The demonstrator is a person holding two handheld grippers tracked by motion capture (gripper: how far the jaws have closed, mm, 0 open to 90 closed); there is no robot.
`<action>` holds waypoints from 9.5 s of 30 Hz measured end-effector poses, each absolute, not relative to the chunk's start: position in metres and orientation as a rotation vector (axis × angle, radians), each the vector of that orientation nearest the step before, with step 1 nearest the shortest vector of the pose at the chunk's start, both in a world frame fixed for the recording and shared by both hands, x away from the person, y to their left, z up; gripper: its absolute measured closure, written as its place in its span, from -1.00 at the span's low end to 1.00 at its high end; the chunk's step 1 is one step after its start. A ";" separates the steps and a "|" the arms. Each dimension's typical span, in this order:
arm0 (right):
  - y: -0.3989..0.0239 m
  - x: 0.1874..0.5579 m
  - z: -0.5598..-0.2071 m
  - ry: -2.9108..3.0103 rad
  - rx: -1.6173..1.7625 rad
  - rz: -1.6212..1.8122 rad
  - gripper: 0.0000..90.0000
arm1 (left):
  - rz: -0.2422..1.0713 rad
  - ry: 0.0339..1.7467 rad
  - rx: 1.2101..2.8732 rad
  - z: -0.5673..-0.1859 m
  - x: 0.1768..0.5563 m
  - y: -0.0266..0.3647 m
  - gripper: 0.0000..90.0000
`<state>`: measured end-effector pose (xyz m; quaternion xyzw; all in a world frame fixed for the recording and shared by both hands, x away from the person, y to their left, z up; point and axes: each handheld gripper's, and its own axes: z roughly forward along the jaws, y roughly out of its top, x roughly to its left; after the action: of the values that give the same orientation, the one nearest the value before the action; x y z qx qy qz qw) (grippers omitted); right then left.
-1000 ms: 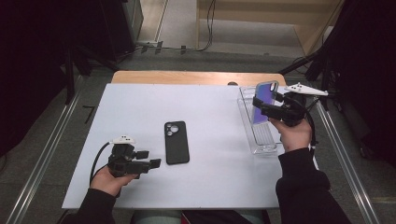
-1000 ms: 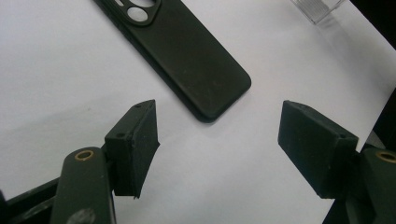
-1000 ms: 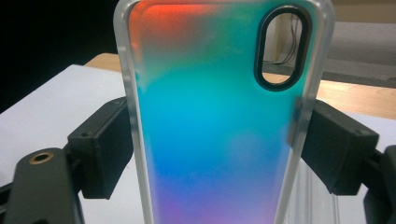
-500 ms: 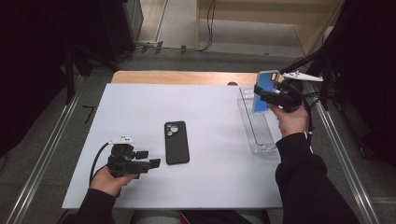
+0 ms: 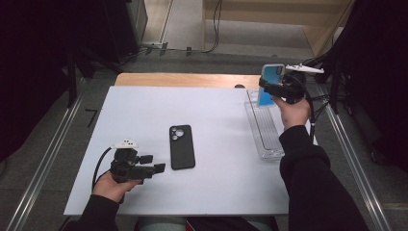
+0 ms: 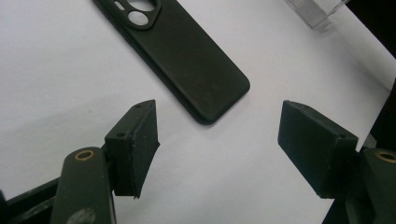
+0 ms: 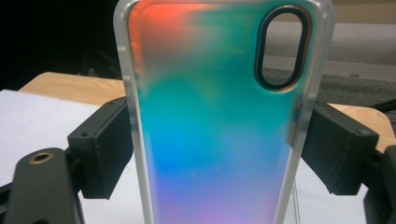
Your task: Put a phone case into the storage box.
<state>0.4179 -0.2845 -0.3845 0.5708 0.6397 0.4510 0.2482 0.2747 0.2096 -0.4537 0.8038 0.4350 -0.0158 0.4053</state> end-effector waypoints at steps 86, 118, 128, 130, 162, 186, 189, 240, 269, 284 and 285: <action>-0.274 0.481 -0.448 1.844 1.693 1.044 -1.00 | -0.079 1.115 2.028 -0.457 0.275 0.211 -0.36; -0.239 0.392 -0.404 2.194 1.536 1.280 -0.90 | -0.105 1.111 2.032 -0.456 0.284 0.204 -0.36; -0.227 0.368 -0.410 2.320 1.469 1.282 -0.89 | -0.120 1.105 2.032 -0.458 0.288 0.204 -0.36; -0.224 0.363 -0.410 2.340 1.457 1.286 -0.83 | -0.118 1.101 2.032 -0.457 0.288 0.205 -0.36; -0.217 0.284 -0.442 2.543 1.228 1.292 -0.56 | -0.131 1.048 2.048 -0.454 0.287 0.197 -0.36; -0.235 0.253 -0.477 2.639 1.187 1.193 -0.56 | -0.132 1.016 2.060 -0.453 0.285 0.195 -0.36; -0.236 0.253 -0.479 2.641 1.190 1.181 -0.56 | -0.134 1.012 2.053 -0.453 0.285 0.195 -0.36; -0.239 0.252 -0.479 2.629 1.202 1.197 -0.56 | -0.191 0.893 2.125 -0.440 0.336 0.110 1.00; -0.238 0.251 -0.480 2.637 1.185 1.192 -0.56 | -0.208 0.945 2.267 -0.493 0.341 0.089 1.00; -0.238 0.251 -0.480 2.641 1.182 1.193 -0.56 | -0.192 0.951 2.299 -0.491 0.340 0.092 1.00; -0.238 0.251 -0.480 2.641 1.183 1.193 -0.56 | -0.193 0.952 2.299 -0.491 0.340 0.092 1.00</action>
<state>0.2508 -0.2376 -0.4799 0.3779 0.8437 0.3812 0.0057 0.3401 0.0920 -0.4908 0.8735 0.3619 -0.0734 0.3172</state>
